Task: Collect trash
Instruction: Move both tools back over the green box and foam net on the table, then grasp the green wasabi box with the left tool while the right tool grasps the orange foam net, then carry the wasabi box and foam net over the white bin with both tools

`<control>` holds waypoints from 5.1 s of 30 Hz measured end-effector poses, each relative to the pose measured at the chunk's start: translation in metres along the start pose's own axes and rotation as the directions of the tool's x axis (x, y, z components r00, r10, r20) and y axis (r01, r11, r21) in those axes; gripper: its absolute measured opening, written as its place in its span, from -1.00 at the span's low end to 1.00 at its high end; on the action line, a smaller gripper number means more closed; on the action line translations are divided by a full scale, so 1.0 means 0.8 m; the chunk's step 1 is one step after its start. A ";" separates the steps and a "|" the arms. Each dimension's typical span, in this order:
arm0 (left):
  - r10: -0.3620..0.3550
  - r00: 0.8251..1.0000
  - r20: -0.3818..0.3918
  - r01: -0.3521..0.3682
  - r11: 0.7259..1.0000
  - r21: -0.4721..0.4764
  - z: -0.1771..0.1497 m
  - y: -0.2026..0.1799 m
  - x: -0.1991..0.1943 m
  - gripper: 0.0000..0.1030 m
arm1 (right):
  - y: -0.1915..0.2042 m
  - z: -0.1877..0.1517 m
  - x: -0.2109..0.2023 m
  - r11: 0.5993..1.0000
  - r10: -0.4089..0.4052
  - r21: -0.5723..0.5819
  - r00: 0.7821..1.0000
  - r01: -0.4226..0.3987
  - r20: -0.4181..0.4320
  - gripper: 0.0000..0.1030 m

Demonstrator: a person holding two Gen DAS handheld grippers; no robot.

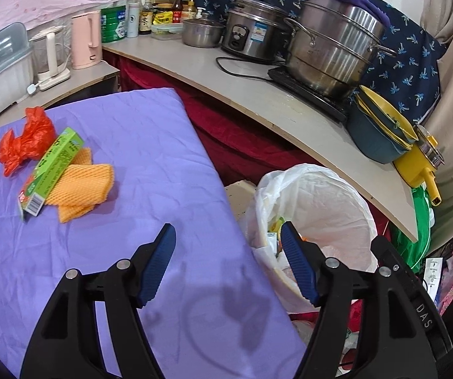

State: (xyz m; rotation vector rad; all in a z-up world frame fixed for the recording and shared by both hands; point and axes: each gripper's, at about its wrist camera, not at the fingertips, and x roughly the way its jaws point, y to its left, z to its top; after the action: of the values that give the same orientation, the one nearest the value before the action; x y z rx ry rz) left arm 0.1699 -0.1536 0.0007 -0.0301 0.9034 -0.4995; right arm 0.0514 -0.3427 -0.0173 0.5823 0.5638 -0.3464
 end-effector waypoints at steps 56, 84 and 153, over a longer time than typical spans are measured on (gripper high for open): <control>0.214 0.976 -0.032 -0.215 0.977 -0.010 0.003 0.354 0.057 0.48 | 0.290 -0.112 0.219 0.948 0.147 -0.220 0.932 -0.228 -0.332 0.20; 0.144 0.989 -0.018 -0.144 0.990 -0.007 -0.009 0.295 0.017 -0.28 | 0.291 -0.099 0.182 0.933 0.232 -0.192 0.917 -0.305 -0.325 -0.80; -0.105 0.991 -0.078 0.127 0.919 0.374 -0.052 -0.161 0.016 -0.23 | -0.116 0.011 -0.076 0.988 -0.045 0.153 0.996 0.033 0.076 -0.81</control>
State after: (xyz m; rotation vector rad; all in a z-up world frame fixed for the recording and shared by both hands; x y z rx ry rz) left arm 0.0931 -0.2658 -0.0051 0.2858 0.8500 -0.7832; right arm -0.0358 -0.4120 -0.0141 0.7020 0.4754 -0.4500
